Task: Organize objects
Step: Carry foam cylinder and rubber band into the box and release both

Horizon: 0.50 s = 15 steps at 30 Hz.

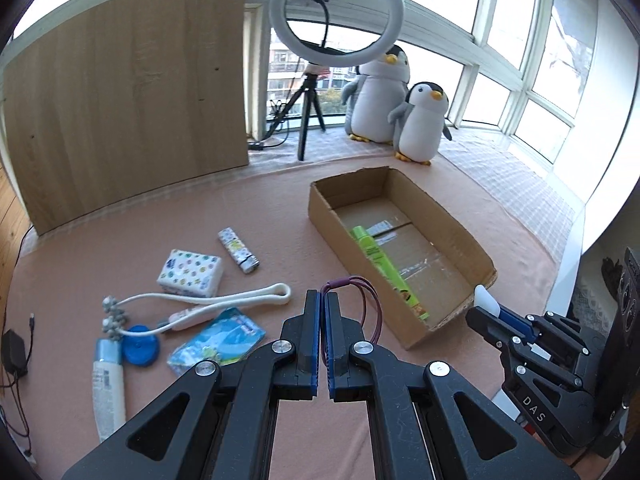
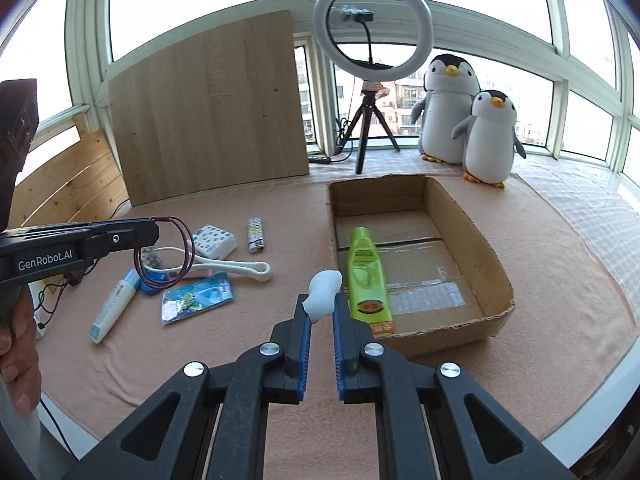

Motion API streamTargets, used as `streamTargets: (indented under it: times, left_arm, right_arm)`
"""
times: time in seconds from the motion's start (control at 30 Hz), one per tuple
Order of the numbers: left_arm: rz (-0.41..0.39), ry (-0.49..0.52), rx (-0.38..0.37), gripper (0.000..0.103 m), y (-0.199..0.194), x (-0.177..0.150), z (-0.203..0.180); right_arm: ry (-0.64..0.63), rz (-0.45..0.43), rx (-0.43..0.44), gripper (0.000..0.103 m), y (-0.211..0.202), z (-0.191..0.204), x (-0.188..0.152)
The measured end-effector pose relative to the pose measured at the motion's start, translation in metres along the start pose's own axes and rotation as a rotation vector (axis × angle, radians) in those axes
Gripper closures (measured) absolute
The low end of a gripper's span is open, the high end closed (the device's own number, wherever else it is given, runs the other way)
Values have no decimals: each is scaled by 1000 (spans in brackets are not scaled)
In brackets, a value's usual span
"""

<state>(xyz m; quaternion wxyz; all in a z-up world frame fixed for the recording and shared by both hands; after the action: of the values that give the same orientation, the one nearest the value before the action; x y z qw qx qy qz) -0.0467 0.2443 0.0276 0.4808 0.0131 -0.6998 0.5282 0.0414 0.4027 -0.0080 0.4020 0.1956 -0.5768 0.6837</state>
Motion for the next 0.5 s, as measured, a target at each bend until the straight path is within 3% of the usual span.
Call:
streamTargets:
  times: [0.23,0.5]
  left_arm:
    - [30,83,-79,101,51,39,-39]
    - [53,88,-119,101,101,69,-59]
  right_arm:
    - [73,-17,-53,94,14,-39,13]
    - [105,1,-75,93,40,-71,33]
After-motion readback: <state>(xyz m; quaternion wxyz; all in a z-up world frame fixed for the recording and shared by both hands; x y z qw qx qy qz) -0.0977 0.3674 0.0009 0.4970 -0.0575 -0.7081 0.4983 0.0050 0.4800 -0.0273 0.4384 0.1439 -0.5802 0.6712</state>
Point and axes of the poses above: each gripper's, at about its wrist camera, not at the fingertips, and y roughly the way its jaws point, z to its left, x to its top, the point moved 3 cm from there along y, roughly the way its jaws point, and after that the axes turned 12 degrees about y, right-handed, at the moved point
